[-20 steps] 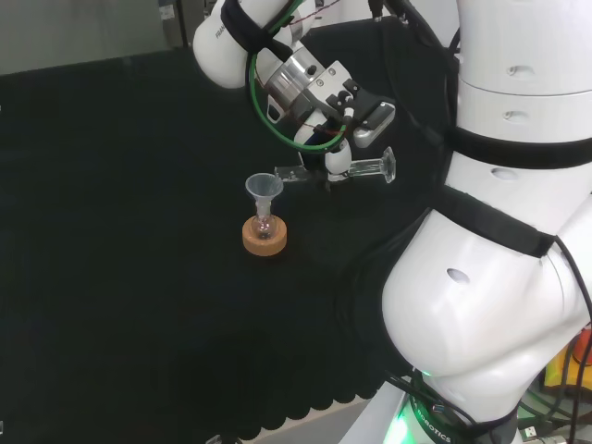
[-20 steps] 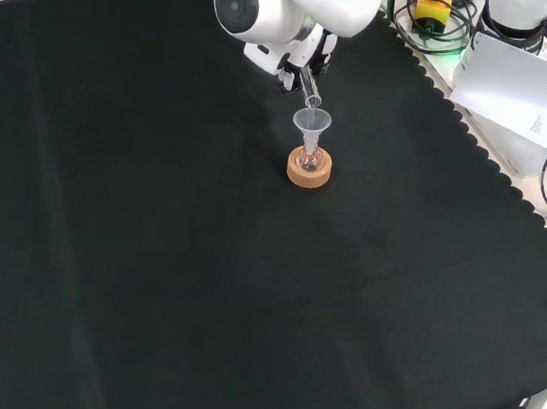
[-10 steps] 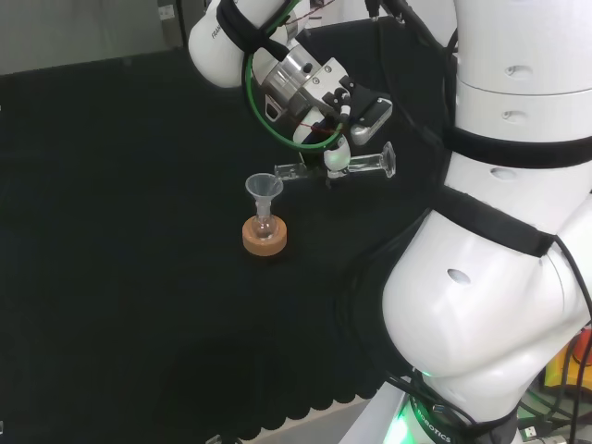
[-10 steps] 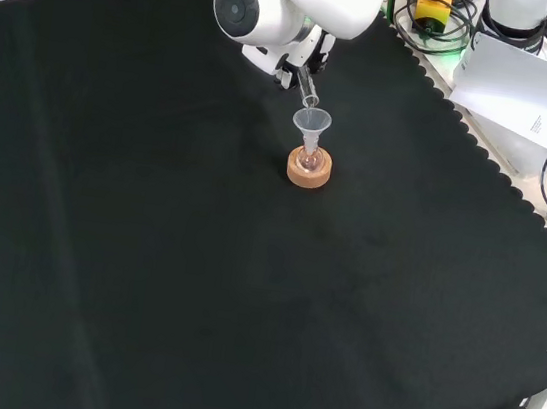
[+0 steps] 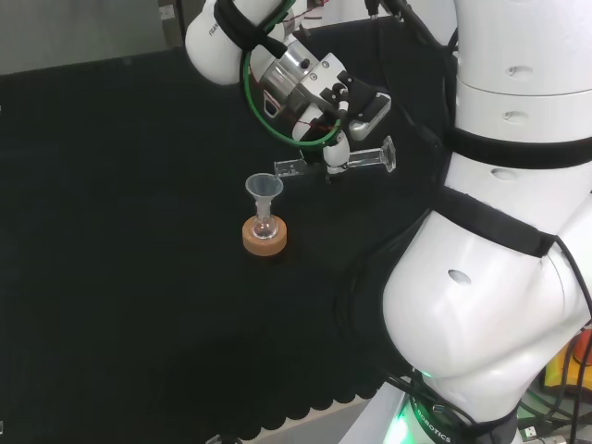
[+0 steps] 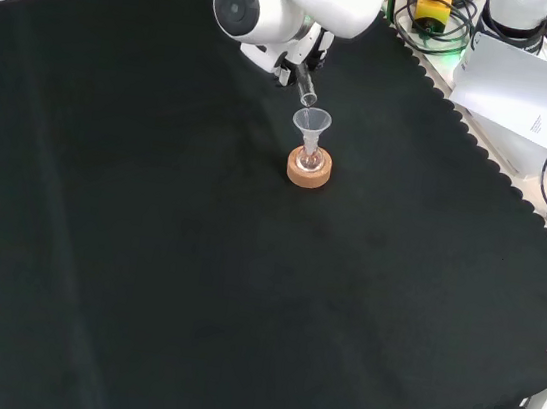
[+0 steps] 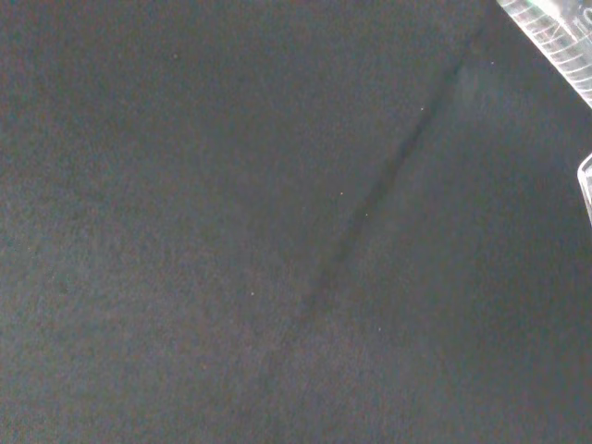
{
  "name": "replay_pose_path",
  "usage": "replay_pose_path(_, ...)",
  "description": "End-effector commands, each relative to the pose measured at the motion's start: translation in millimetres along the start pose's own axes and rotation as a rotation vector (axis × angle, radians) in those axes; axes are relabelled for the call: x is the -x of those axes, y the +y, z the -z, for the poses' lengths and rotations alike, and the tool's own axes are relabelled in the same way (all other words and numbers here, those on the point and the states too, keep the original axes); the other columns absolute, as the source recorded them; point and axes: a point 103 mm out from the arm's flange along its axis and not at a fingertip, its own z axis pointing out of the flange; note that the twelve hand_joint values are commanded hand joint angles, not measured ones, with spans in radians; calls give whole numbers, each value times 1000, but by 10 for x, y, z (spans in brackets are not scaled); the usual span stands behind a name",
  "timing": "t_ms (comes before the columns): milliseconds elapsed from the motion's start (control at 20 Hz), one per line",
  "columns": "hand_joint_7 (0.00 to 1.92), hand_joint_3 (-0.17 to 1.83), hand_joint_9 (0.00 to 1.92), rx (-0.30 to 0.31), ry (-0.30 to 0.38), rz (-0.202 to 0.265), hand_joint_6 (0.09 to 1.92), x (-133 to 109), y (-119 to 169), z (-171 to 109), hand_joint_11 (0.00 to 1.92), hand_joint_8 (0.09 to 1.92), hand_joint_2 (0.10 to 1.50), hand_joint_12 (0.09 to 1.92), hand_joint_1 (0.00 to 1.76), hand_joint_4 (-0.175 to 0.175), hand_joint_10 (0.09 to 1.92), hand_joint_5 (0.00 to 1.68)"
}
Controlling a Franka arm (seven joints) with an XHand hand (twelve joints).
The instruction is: Pour the water from the graduated cylinder into the round-bottom flask.
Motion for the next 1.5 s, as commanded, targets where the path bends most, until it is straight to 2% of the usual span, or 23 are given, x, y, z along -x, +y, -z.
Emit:
replay_pose_path(50, 891, 1, 1287, -12, -16, -8, 1179, -60, 11, 48, 1087, 1172, 1172, 845, 1236, -175, 242, 853)
replay_pose_path(750, 889, 1, 1286, -52, -43, -36, 1182, -23, -6, 62, 1088, 1175, 1173, 844, 1235, -175, 242, 851)
replay_pose_path(850, 889, 1, 1286, -60, -50, -50, 1182, -106, 1, 117, 1088, 1176, 1173, 844, 1235, -175, 242, 851)
replay_pose_path(1150, 888, 1, 1286, -60, -43, -47, 1184, -117, -4, 134, 1088, 1177, 1174, 843, 1235, -175, 242, 850)
replay_pose_path(1350, 887, 1, 1285, -64, -48, -46, 1185, -38, -9, 104, 1088, 1179, 1174, 843, 1235, -175, 242, 849)
replay_pose_path(1500, 886, 1, 1285, -74, -57, -64, 1186, -109, -2, 149, 1087, 1179, 1174, 843, 1235, -175, 242, 849)
